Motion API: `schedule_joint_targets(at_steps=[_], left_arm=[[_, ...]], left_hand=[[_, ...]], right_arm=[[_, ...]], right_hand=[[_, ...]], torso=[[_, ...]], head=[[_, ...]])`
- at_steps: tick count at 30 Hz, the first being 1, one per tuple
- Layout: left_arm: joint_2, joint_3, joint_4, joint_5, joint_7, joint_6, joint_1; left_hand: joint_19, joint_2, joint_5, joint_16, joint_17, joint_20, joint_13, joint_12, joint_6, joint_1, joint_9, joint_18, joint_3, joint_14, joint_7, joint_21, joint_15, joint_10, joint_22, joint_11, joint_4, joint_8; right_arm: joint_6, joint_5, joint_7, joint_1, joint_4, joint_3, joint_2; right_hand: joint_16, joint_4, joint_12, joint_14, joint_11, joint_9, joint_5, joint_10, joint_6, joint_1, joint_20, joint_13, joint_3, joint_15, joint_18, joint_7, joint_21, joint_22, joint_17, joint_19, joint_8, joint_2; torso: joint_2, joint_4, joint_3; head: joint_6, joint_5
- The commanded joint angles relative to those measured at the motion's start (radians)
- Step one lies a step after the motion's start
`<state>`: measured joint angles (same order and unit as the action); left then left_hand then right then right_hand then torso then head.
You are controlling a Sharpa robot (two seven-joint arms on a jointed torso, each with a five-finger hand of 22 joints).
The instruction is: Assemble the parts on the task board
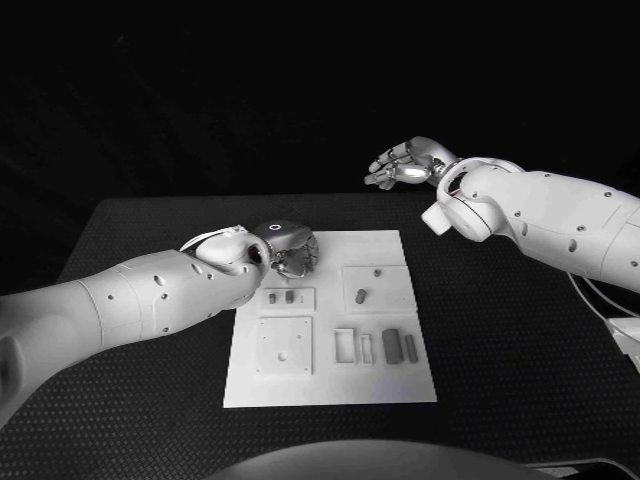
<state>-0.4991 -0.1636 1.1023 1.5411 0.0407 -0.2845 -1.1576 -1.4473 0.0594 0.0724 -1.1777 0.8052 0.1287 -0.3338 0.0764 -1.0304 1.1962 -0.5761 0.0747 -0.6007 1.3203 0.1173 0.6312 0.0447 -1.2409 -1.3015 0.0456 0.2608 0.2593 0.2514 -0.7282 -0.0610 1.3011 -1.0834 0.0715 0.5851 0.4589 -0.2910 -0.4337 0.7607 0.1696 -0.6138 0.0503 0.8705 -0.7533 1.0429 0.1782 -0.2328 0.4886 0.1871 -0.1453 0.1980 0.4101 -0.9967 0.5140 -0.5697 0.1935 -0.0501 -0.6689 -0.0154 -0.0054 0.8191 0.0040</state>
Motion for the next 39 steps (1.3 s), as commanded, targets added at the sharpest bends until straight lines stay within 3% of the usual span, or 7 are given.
schedule_joint_targets(at_steps=[1, 6, 21, 39], left_arm=[[-0.017, 0.004, 0.021, -0.036, 0.013, -0.014, -0.007], [-0.045, 0.012, 0.044, -0.039, 0.010, -0.010, -0.008], [-0.107, 0.010, 0.043, -0.029, 0.004, 0.008, -0.008], [-0.110, 0.004, 0.028, -0.013, -0.012, 0.057, -0.006]], left_hand=[[0.000, 0.000, 0.000, -0.005, -0.001, 0.010, -0.001, -0.002, -0.008, -0.009, 0.000, 0.103, -0.004, 0.000, 0.002, 0.001, 0.008, -0.018, -0.001, 0.015, 0.000, 0.007], [0.000, 0.001, 0.000, -0.006, -0.002, 0.011, 0.000, -0.003, -0.008, -0.010, 0.000, 0.103, -0.004, 0.000, 0.003, 0.000, 0.008, -0.018, -0.002, 0.015, -0.001, 0.006], [0.000, 0.000, 0.000, -0.006, -0.003, 0.012, 0.000, -0.004, -0.008, -0.009, 0.000, 0.103, -0.006, -0.001, 0.002, 0.000, 0.008, -0.019, -0.002, 0.014, -0.002, 0.006], [0.001, 0.001, 0.002, -0.006, -0.006, 0.013, 0.000, -0.005, -0.009, -0.011, 0.001, 0.101, -0.006, -0.002, 0.002, -0.001, 0.008, -0.020, -0.002, 0.014, -0.004, 0.006]], right_arm=[[-0.007, -0.004, -0.007, 0.000, 0.001, -0.001, 0.001], [-0.008, -0.004, -0.007, 0.000, 0.001, -0.001, 0.003], [-0.010, -0.004, -0.007, 0.000, 0.003, -0.001, 0.006], [-0.010, -0.004, -0.007, 0.000, 0.005, -0.001, 0.007]], right_hand=[[-0.006, 0.000, -0.006, -0.008, 0.000, 0.002, -0.003, 0.005, 0.005, 0.004, 0.006, 0.001, -0.007, -0.002, -0.018, 0.026, -0.006, -0.001, -0.001, 0.000, 0.006, 0.004], [-0.006, 0.000, -0.007, -0.008, 0.000, 0.002, -0.003, 0.005, 0.005, 0.004, 0.006, 0.002, -0.007, -0.002, -0.018, 0.026, -0.006, -0.002, -0.001, 0.000, 0.006, 0.004], [-0.007, 0.000, -0.007, -0.008, 0.000, 0.002, -0.003, 0.005, 0.005, 0.004, 0.007, 0.003, -0.007, -0.002, -0.018, 0.026, -0.006, -0.002, -0.001, 0.000, 0.007, 0.004], [-0.007, 0.000, -0.008, -0.008, 0.000, 0.002, -0.003, 0.005, 0.005, 0.004, 0.007, 0.004, -0.007, -0.002, -0.019, 0.026, -0.007, -0.002, -0.001, 0.000, 0.007, 0.005]], torso=[[0.000, 0.0006, 0.0007], [0.000, 0.0005, 0.0001], [-0.001, -0.0003, -0.0018], [-0.001, -0.0021, -0.0003]], head=[[-0.001, 0.004], [-0.001, 0.005], [0.004, 0.008], [0.008, 0.012]])
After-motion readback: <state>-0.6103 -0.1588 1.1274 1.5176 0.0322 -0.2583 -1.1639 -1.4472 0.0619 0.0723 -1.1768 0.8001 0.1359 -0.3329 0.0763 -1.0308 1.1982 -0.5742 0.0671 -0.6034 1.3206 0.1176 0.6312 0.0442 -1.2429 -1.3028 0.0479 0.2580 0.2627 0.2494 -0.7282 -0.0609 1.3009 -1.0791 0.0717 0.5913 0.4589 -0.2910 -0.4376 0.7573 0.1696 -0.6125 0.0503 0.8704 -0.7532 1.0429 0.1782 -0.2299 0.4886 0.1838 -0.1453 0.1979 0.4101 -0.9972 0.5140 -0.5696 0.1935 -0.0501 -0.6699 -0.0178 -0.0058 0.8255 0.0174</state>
